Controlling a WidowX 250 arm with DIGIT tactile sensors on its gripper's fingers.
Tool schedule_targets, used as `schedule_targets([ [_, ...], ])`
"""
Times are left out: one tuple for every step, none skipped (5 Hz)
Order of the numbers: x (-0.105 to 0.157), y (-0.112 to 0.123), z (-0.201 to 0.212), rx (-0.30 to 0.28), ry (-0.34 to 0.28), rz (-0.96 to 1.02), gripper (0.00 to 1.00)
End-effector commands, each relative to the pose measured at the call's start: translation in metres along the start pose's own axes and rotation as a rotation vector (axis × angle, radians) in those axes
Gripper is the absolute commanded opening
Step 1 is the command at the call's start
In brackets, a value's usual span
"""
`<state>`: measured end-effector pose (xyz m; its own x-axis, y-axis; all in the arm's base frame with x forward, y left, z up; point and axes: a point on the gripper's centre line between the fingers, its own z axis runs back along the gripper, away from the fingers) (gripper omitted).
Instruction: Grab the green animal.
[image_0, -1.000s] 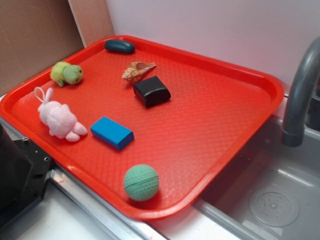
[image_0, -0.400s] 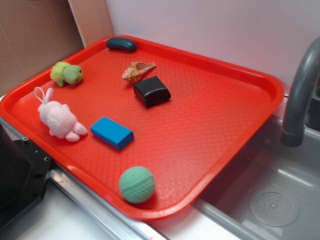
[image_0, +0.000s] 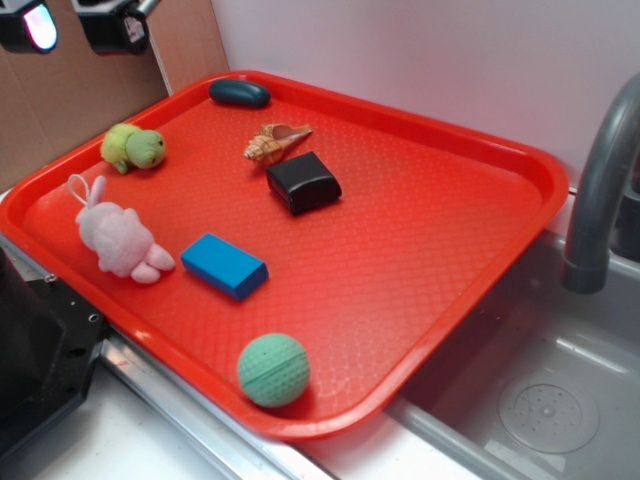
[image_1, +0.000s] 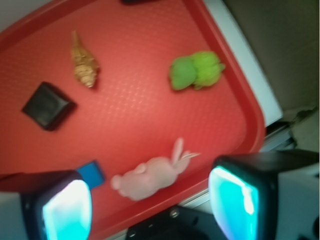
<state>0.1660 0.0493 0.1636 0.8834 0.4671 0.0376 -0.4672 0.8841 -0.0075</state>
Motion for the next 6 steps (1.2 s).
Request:
schedule_targets([
  [0.002,0.005,0.006,-0.003,-0.025,0.009,1.00],
  [0.014,0.016,-0.018,0.148,-0.036,0.249,1.00],
  [0.023,0.026,-0.040,0.104,-0.056,0.502,1.00],
  [0.035,0.043,-0.065,0.107,-0.154,0.756,1.00],
  [0.048,0.054,-0.085,0.152,-0.232,0.744,1.00],
  [0.072,0.064,-0.102,0.129,-0.225,0.739,1.00],
])
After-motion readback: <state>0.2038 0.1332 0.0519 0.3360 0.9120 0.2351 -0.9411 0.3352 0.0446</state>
